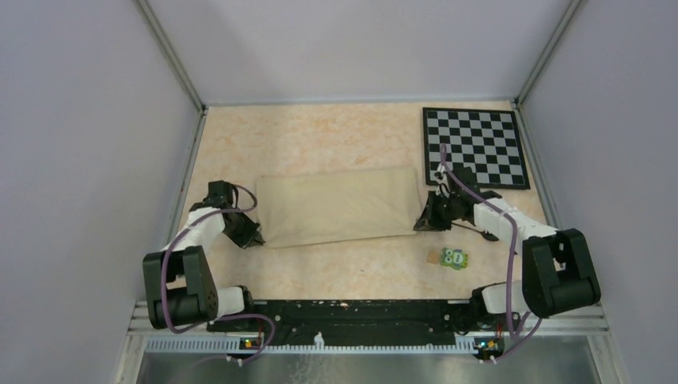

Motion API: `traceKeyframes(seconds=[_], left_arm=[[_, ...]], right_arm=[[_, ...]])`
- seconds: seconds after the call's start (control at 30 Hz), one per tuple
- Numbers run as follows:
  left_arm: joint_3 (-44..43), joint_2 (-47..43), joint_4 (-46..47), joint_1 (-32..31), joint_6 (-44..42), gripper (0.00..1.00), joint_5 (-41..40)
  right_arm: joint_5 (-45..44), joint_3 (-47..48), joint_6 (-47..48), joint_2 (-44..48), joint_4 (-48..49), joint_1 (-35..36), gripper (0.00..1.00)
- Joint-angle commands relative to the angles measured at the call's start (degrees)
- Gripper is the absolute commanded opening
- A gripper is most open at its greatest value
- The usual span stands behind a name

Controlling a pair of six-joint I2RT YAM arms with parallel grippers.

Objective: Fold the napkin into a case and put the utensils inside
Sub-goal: Fold and flatten the napkin at the center of the board.

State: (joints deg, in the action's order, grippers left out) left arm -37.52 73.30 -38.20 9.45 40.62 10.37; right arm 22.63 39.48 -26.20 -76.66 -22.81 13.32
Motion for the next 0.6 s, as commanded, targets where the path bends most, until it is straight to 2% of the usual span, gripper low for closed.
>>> traceKeyframes(seconds=[0.0,0.33,0.57], left_arm=[[-0.1,3.1,0.9,0.2,0.7,0.00,-2.7],[-0.7,3.9,1.9,0.2,0.7,0.00,-2.9],[-2.1,1.1,0.3,0.2,0.2,0.00,-4.4]], right_arm=[[0.1,-0.6,0.1,-3.1,2.9,-0.3,0.00],[-1.2,-1.9,0.5,-4.6,4.8,-0.3,0.00],[-0.2,-2.0,0.0,-4.4,5.3,-0.3,0.00]])
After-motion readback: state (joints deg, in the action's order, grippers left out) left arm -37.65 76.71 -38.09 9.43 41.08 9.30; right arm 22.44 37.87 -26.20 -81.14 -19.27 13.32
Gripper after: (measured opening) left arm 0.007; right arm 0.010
